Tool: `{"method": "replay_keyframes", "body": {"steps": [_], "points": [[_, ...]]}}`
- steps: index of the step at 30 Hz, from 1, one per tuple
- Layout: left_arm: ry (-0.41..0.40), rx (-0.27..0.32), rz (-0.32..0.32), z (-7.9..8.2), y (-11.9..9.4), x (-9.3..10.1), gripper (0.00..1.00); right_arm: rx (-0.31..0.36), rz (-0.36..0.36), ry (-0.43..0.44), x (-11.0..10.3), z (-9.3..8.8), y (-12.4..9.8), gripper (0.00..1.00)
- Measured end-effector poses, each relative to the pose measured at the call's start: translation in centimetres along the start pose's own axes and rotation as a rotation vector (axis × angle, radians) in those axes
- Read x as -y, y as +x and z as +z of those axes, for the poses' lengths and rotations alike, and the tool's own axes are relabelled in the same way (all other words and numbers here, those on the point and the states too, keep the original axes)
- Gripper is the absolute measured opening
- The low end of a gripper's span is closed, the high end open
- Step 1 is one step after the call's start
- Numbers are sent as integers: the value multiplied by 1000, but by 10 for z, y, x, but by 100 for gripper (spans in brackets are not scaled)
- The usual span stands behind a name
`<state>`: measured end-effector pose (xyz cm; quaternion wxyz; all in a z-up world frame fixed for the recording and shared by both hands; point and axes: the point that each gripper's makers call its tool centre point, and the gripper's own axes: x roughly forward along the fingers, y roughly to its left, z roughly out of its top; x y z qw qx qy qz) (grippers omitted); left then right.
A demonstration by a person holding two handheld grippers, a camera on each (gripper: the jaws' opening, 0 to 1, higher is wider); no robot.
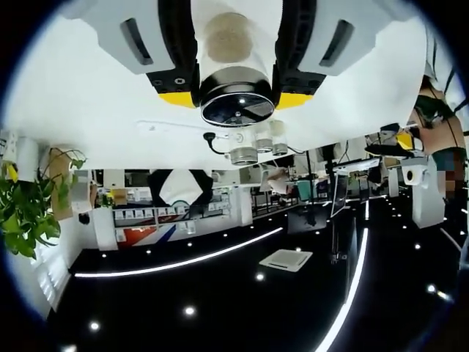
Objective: Rotate the seasoning bottle until the label or dispensing opening points toward the visible target arrow and the bottle remains upright within the marked orientation range
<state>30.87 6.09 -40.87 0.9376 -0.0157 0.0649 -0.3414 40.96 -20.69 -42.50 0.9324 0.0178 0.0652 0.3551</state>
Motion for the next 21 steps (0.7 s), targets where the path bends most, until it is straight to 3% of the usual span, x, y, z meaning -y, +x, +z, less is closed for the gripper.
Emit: {"method": "replay_keyframes", "body": {"steps": [21], "points": [[11,-7,7,1,-1,-2,81,-19,198,-32,-7,0,1,38]]}}
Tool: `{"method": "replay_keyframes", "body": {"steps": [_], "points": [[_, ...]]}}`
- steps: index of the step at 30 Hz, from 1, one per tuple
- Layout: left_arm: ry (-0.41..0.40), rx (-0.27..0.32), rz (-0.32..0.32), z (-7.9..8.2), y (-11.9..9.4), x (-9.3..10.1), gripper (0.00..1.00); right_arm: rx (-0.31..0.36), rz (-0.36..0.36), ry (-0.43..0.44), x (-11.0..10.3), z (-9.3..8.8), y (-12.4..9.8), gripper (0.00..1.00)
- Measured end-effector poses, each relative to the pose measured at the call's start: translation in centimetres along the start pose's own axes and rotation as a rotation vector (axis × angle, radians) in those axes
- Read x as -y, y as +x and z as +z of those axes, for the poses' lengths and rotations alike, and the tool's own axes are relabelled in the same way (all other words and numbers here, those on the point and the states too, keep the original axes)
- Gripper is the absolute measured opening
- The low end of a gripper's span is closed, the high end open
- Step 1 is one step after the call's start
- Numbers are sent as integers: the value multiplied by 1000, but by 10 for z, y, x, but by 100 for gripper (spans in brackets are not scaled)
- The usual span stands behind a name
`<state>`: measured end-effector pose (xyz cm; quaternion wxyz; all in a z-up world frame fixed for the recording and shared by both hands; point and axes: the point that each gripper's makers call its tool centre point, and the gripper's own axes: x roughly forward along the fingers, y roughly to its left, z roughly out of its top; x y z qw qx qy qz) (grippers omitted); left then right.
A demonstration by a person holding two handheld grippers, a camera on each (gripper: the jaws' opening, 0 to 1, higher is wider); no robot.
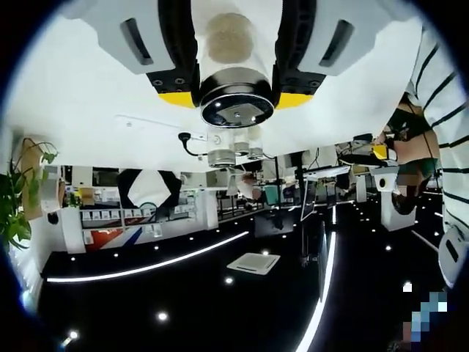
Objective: Rotate the seasoning bottle until the label or dispensing opening points toward the visible target arrow and the bottle remains upright within the marked orientation range
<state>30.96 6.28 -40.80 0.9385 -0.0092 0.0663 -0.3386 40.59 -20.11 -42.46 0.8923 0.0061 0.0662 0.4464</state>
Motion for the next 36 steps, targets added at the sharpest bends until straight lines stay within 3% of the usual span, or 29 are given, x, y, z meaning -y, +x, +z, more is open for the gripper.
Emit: {"method": "replay_keyframes", "body": {"steps": [3,6,11,16,17,18,21,24,27,36], "points": [[-4,0,-2,-1,0,1,81,22,2,-26,-1,0,-1,38],[-1,-2,-6,-1,-1,3,81,31,-16,1,0,0,-1,38],[-4,3,0,-1,-3,2,81,54,-56,53,-1,-1,-5,50],[-7,7,4,-1,-3,2,81,86,-177,125,6,4,-12,50],[-8,8,2,-1,-2,2,81,59,-187,128,6,1,-13,49],[-8,8,0,-1,-2,3,81,97,-222,86,7,10,-16,47],[-9,7,-5,-1,-1,4,81,118,-223,114,0,15,-18,45],[-12,7,-8,-2,0,5,81,107,-265,109,-1,16,-19,45],[-13,11,-10,-2,1,5,81,53,-343,105,1,12,-20,45],[-20,10,-8,-5,-1,4,81,39,-474,32,-1,15,-13,41]]}}
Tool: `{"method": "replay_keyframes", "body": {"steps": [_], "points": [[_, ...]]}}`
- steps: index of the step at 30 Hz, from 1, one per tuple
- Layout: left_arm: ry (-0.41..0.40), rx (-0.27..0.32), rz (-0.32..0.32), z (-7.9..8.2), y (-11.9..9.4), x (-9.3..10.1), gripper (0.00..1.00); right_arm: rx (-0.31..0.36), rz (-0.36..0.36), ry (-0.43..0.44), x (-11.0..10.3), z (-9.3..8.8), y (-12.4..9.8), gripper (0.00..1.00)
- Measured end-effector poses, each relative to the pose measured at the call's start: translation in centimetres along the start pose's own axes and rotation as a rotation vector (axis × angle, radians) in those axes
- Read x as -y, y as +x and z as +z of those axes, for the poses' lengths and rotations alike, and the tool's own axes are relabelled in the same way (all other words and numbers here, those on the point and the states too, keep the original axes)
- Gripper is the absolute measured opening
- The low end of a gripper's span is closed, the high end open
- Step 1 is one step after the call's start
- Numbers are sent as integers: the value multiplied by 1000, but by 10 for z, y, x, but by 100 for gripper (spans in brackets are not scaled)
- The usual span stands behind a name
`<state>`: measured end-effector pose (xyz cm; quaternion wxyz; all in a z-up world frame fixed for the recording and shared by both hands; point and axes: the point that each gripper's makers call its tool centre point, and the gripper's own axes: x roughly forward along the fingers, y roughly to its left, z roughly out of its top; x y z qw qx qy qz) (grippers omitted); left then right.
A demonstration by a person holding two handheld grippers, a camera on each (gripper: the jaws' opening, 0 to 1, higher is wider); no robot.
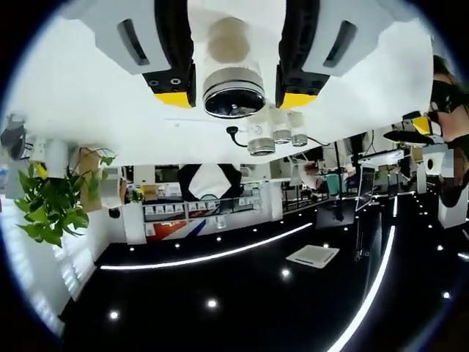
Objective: Rotate the seasoning bottle until the label or dispensing opening points toward the visible target arrow and the bottle remains upright within the marked orientation range
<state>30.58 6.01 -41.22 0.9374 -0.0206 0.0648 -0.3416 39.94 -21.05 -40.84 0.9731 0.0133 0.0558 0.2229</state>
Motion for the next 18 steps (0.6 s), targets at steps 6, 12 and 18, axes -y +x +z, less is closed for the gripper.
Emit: {"method": "replay_keyframes", "body": {"steps": [6,12,18], "points": [[1,0,0,1,-1,-2,80,-20,-67,-29,2,-5,6,37],[-3,7,5,1,-4,-4,80,-37,-94,-6,13,-6,11,37],[-8,3,11,-1,-6,-6,80,-36,-93,-8,12,-6,12,36]]}}
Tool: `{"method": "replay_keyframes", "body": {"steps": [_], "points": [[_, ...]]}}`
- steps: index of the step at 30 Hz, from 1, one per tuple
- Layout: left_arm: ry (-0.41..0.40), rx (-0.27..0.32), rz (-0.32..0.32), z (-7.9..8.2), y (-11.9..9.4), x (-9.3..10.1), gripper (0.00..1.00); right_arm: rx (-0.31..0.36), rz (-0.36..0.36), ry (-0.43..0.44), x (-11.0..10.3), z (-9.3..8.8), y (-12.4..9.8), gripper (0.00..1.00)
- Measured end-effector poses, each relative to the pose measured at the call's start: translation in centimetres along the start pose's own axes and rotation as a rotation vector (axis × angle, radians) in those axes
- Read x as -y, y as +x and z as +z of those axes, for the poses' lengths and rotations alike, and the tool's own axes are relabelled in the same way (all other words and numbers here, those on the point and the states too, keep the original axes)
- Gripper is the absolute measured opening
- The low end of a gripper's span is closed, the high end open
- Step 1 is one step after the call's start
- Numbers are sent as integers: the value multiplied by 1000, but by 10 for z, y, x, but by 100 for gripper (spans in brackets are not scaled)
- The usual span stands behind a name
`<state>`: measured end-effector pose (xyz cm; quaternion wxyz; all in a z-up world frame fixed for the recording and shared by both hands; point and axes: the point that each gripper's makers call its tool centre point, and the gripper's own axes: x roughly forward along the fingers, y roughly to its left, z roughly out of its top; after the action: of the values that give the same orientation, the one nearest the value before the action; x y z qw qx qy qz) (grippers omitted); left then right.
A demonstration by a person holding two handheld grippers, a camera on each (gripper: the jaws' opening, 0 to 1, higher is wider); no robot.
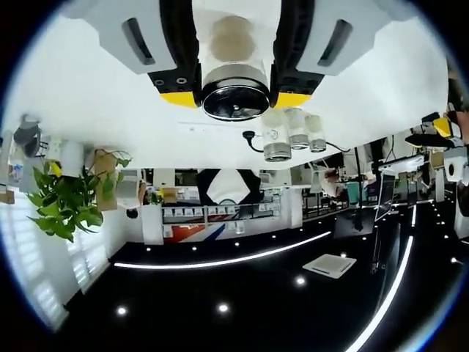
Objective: Rotate the seasoning bottle until the label or dispensing opening points toward the visible target arrow and the bottle remains upright within the marked orientation range
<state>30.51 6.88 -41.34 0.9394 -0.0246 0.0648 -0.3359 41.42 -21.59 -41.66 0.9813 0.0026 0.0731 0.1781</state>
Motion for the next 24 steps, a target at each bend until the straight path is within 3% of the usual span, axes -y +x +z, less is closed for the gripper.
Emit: {"method": "replay_keyframes", "body": {"steps": [13,24], "points": [[-9,-6,0,-4,2,1,80,18,69,-5,-2,-1,-4,35],[-1,-13,-4,-3,5,3,80,19,192,-11,-8,0,-8,35]]}}
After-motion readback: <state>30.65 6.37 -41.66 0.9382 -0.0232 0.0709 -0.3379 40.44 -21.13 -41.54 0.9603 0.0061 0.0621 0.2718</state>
